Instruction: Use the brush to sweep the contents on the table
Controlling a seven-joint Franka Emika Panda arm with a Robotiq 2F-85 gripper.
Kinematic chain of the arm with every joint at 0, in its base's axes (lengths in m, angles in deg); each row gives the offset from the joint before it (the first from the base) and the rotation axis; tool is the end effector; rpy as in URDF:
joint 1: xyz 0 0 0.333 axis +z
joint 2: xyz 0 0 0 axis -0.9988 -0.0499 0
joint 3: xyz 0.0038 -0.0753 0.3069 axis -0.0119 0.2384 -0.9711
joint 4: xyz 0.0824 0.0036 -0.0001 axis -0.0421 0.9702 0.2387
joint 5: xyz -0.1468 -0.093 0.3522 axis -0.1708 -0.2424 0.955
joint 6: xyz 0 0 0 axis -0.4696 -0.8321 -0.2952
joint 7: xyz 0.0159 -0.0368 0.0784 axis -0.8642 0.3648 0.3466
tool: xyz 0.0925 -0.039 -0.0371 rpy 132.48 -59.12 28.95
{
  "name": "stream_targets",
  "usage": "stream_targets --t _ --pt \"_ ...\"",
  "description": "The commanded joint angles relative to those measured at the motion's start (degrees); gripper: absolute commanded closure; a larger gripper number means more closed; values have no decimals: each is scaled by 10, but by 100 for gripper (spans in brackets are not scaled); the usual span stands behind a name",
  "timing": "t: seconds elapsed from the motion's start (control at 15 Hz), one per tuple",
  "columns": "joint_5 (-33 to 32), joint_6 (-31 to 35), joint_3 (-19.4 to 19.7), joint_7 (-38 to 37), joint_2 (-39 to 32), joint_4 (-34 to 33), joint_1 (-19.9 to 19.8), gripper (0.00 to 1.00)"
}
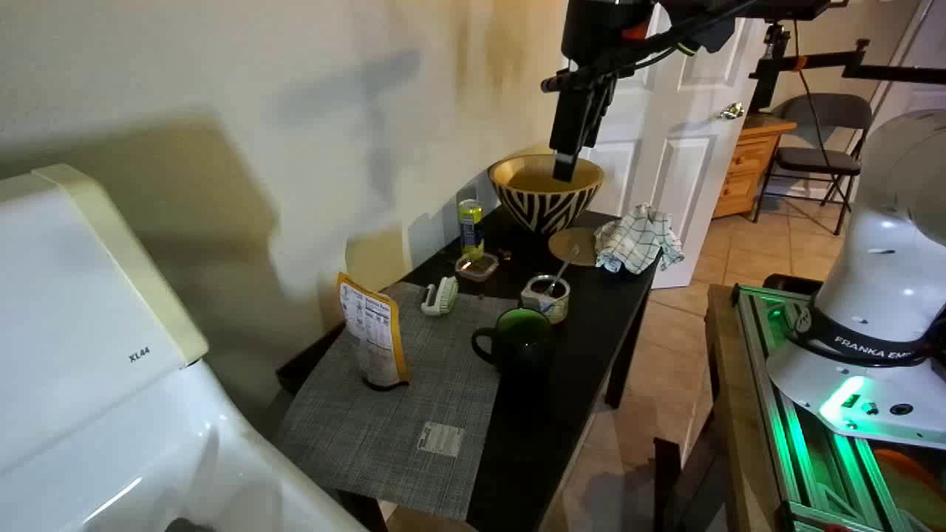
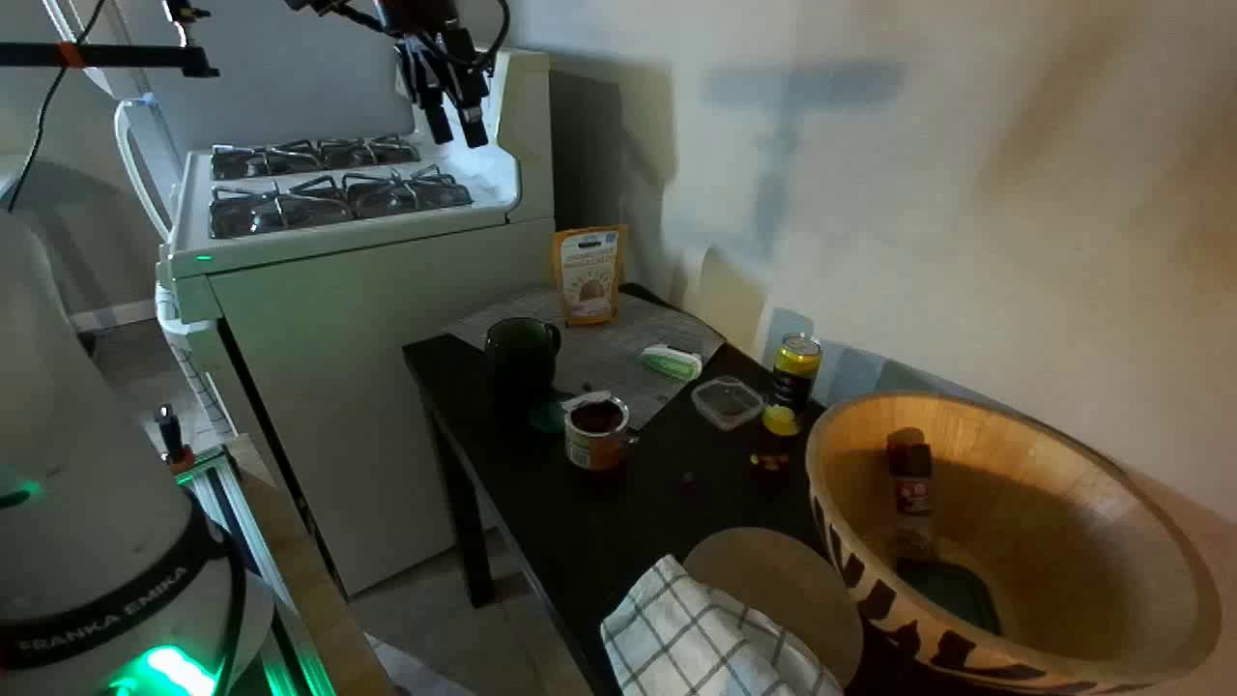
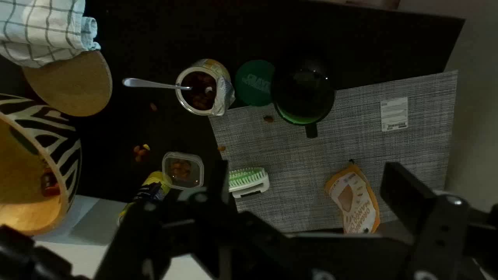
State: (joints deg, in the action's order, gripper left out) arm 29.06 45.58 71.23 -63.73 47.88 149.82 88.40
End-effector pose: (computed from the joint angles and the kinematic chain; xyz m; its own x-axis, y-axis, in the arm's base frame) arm 0.3640 0.1407 0.5132 0.9841 -0.0512 0.1698 -0.0781 -0.9847 0.1557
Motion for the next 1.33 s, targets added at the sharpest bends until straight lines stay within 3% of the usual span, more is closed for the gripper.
stream_targets --t 0.0,0.67,1.0,1.27 --pt "-8 -2 12 -7 -3 -2 14 0" --pt "-8 -2 12 -7 -3 -2 14 0" --pt "-27 76 80 35 -35 7 -22 0" --pt "-7 43 172 197 -144 -59 -20 0"
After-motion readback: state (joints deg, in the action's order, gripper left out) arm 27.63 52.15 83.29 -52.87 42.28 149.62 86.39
